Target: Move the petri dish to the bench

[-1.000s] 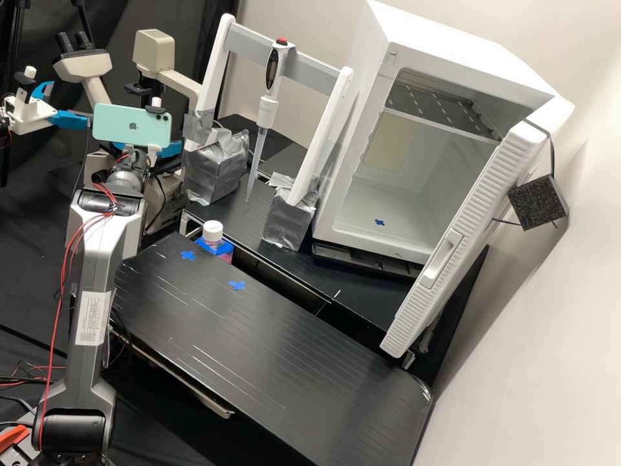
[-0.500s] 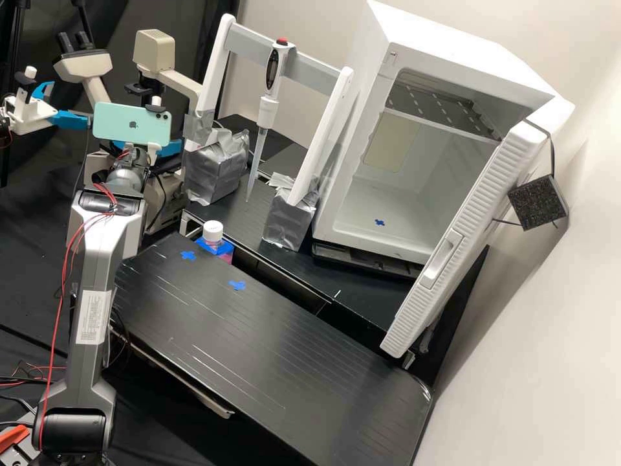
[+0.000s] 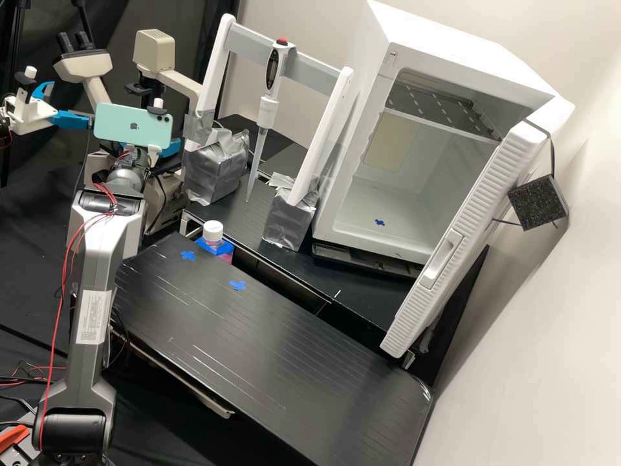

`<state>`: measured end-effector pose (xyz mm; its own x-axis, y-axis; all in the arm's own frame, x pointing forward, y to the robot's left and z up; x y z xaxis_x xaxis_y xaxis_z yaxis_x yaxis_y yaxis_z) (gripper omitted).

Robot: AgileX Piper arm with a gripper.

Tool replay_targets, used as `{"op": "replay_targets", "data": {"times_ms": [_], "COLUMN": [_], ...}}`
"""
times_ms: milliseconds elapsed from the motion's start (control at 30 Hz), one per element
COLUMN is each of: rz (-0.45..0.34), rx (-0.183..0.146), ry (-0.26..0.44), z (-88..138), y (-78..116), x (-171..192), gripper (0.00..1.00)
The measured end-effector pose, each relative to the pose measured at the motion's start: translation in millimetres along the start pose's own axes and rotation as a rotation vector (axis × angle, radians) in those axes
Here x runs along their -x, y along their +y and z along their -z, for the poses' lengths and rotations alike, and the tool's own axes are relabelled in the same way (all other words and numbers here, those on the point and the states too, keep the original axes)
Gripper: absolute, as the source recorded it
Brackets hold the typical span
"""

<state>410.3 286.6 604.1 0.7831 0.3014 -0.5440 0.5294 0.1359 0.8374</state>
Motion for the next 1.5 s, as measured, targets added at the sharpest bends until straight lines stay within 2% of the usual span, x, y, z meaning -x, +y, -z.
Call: {"op": "replay_targets", "data": {"times_ms": [833,1033,1233,1500], "rz": [0.008,0.037,0.064,0.073], "rx": [0.003,0.023,-0.003,-0.008], "ry": [-0.003,0.01,0.02,0.033], "z": [-5,2,4,0], "y": [-3.9,2.0,10.8,6.6], "x": [5,29,61,89], "gripper": [0.0,0.0,0.0,0.0]}}
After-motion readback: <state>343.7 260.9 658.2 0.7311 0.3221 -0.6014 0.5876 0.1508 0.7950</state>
